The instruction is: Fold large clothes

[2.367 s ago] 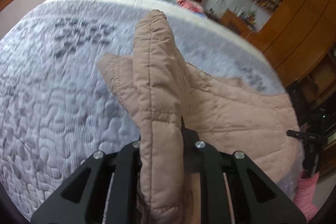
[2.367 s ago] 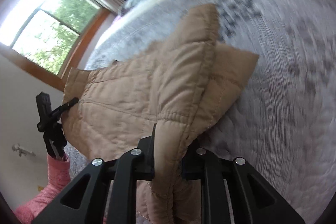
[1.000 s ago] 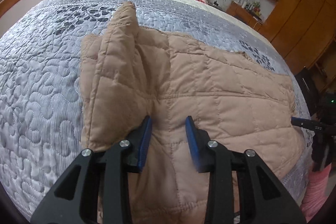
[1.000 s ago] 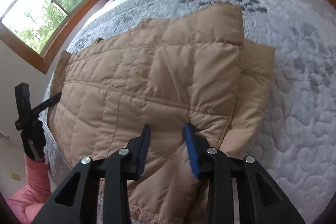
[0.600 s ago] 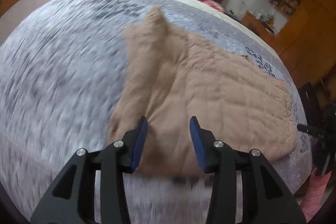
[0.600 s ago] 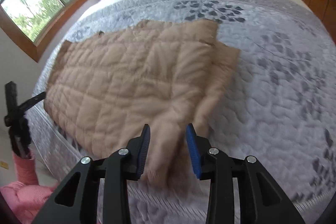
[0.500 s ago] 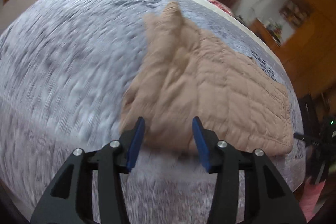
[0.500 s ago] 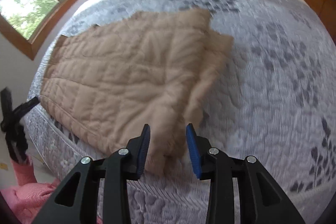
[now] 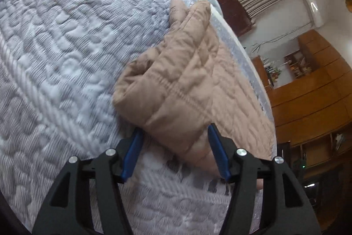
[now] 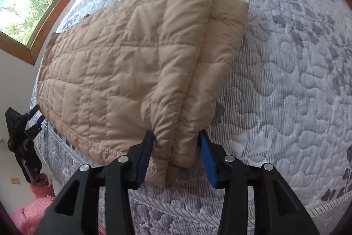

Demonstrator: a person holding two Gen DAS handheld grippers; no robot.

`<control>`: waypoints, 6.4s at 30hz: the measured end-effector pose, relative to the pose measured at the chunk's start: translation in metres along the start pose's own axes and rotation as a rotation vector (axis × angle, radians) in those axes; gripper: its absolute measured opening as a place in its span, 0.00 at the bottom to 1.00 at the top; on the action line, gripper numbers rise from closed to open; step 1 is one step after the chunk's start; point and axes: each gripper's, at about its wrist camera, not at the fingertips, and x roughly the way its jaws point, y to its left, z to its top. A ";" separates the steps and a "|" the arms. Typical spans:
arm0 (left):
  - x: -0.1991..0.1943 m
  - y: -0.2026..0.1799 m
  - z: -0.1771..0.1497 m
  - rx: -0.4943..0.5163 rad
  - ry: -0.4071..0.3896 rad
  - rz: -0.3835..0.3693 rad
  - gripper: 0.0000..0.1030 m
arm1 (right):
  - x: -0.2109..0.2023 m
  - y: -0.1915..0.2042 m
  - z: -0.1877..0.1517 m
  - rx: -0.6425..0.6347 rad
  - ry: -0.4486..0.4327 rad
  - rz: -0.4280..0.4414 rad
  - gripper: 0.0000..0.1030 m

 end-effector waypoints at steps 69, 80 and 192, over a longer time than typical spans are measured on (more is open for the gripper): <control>0.120 -0.198 -0.076 0.766 0.293 -0.173 0.08 | 0.006 -0.004 0.011 0.043 0.030 -0.007 0.44; 0.128 -0.190 -0.076 0.743 0.313 -0.170 0.11 | 0.009 -0.001 0.010 0.035 0.021 -0.017 0.45; 0.112 -0.222 -0.108 0.810 0.290 0.019 0.12 | -0.019 0.034 -0.048 -0.138 -0.182 0.020 0.26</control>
